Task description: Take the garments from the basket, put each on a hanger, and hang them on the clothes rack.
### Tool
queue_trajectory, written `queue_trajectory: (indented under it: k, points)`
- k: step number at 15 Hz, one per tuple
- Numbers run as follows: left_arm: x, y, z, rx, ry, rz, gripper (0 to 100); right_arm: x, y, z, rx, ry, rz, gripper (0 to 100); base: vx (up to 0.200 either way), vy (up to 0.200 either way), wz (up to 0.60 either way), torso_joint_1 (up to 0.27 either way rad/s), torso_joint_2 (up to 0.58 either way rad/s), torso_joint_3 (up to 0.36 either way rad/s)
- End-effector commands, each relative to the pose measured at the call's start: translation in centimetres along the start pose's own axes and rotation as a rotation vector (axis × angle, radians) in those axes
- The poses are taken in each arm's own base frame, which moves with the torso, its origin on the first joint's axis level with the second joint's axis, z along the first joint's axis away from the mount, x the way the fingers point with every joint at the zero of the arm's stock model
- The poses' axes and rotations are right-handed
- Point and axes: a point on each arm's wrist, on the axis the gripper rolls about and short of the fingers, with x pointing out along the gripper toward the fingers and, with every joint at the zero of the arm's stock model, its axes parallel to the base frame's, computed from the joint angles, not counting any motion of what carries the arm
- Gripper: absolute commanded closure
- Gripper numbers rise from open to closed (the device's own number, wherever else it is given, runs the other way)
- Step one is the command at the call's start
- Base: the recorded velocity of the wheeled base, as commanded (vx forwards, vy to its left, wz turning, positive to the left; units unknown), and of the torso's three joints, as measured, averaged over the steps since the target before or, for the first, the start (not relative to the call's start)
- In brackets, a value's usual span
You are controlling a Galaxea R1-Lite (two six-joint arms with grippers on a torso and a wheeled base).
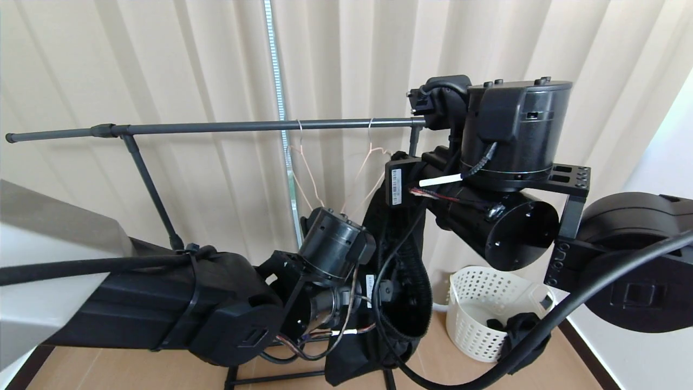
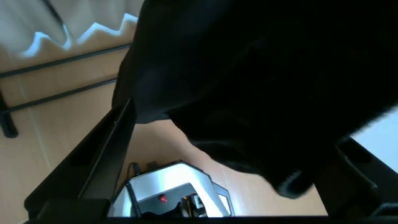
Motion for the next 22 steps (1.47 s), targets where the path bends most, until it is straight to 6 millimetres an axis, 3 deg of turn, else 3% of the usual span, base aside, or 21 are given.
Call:
queue_trajectory:
  k: [1,6,10,11,14,19,21,22]
  points:
    - [0.5,0.3,-1.2,0.021,0.036,0.026,0,-0.8,-0.5,1.0,0.019,-0.025,0.002,100,0.0,0.0,0.0,0.0,0.0,0.0]
    - [0.8,0.8,-3.5,0.063,0.096,0.064,0,-0.6,-1.4,1.3,0.032,-0.033,-0.036,100,0.0,0.0,0.0,0.0,0.0,0.0]
    - [-1.0,1.0,-2.8,0.075,0.057,0.062,0,1.1,-4.2,1.6,0.043,-0.036,-0.127,100,0.0,0.0,0.0,0.0,0.0,0.0]
    - [-1.5,1.0,-2.6,0.075,0.045,0.054,100,1.2,-4.7,1.6,0.047,-0.037,-0.139,100,0.0,0.0,0.0,0.0,0.0,0.0]
    - [-4.0,1.3,-0.7,0.076,-0.034,0.035,100,1.1,-6.4,2.0,0.059,-0.044,-0.177,100,0.0,0.0,0.0,0.0,0.0,0.0]
    - [-5.7,3.5,4.2,0.075,-0.148,0.087,100,-2.7,-8.3,0.0,-0.098,0.033,-0.065,100,0.0,0.0,0.0,0.0,0.0,0.0]
    - [-6.4,3.5,5.3,0.074,-0.149,0.097,100,-3.3,-8.6,-0.5,-0.153,0.049,-0.029,100,0.0,0.0,0.0,0.0,0.0,0.0]
    - [-7.5,3.2,7.3,0.084,-0.145,0.108,100,-4.4,-9.0,-0.9,-0.223,0.079,0.063,100,0.0,0.0,0.0,0.0,0.0,0.0]
